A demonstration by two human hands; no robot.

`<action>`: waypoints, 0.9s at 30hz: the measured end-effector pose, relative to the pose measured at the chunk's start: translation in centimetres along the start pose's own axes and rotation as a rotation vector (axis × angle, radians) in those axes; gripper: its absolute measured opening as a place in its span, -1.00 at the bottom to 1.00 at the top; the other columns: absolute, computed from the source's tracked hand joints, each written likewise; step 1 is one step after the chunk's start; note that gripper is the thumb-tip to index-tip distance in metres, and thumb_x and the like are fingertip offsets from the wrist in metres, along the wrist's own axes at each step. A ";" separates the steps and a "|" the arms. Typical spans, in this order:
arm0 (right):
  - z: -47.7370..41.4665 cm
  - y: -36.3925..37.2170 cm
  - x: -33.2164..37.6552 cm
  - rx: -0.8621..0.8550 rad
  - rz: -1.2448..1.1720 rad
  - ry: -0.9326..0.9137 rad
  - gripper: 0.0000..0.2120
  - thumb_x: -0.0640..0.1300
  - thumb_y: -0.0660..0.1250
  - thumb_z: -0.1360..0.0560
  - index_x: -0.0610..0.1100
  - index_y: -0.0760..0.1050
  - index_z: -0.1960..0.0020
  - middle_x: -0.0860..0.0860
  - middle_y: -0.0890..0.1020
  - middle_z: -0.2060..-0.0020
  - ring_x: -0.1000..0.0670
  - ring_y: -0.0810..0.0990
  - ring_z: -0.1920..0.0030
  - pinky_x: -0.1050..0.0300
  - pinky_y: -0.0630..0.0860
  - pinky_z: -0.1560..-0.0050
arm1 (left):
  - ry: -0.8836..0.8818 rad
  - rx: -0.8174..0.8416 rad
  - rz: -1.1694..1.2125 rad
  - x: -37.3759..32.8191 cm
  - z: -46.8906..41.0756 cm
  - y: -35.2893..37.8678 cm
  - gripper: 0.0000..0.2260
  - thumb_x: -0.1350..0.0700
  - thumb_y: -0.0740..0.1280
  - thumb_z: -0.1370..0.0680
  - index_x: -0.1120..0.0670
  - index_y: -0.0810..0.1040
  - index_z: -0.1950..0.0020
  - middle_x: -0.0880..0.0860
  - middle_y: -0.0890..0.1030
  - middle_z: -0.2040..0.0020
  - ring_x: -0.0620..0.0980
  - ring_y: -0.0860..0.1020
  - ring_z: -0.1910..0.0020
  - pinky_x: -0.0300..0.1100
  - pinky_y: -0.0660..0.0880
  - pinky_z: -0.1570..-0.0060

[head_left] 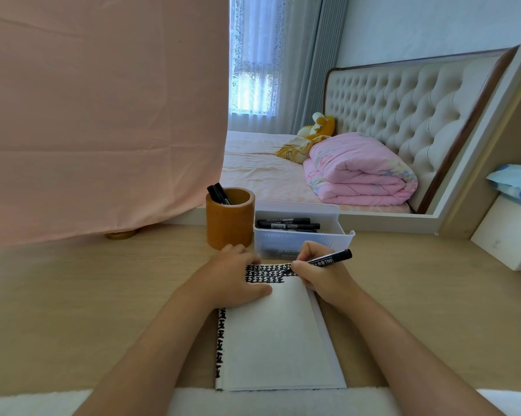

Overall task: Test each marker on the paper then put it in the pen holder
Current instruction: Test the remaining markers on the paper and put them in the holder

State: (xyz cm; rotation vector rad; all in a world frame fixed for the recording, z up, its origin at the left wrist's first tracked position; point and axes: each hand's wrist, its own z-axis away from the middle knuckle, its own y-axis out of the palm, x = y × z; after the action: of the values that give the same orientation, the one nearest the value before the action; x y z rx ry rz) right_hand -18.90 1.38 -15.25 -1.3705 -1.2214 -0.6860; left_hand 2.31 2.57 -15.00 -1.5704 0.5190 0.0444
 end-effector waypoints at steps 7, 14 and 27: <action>0.3 0.9 2.4 0.064 -0.098 -0.057 -0.94 -0.29 0.36 -0.56 -0.18 0.57 0.00 -0.15 0.62 0.40 -0.01 0.49 0.52 0.20 0.41 0.51 | -0.045 -0.123 0.094 2.0 -0.1 -2.6 -0.68 -0.05 0.30 -0.60 -0.09 0.50 -0.35 -0.11 0.52 -0.21 -0.14 0.44 -0.16 -0.11 0.45 -0.22; 0.1 1.5 2.0 0.233 -0.049 -0.078 -0.51 -0.49 0.05 -0.61 -0.08 0.50 -0.32 -0.12 0.65 0.05 -0.04 0.61 0.34 0.21 0.44 0.46 | -0.225 -0.090 0.060 5.1 0.7 -4.9 -0.69 0.13 0.28 -0.55 -0.04 0.56 -0.27 -0.06 0.58 -0.15 -0.13 0.50 0.00 -0.26 0.40 0.01; 0.0 1.9 3.1 0.190 0.135 -0.006 -0.84 -0.23 0.34 -0.58 0.00 0.42 -0.03 0.06 0.55 0.23 0.11 0.48 0.37 0.29 0.47 0.33 | -0.233 -0.157 0.146 5.9 0.9 -4.1 -0.79 0.17 0.37 -0.55 -0.15 0.60 -0.05 -0.13 0.63 -0.06 -0.18 0.53 0.04 -0.26 0.44 0.05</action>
State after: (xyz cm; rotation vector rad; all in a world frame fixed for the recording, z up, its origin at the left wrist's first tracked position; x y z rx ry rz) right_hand -16.22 2.51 -13.06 -1.2838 -1.1561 -0.4598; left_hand 9.23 1.55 -13.24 -1.6512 0.4528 0.3826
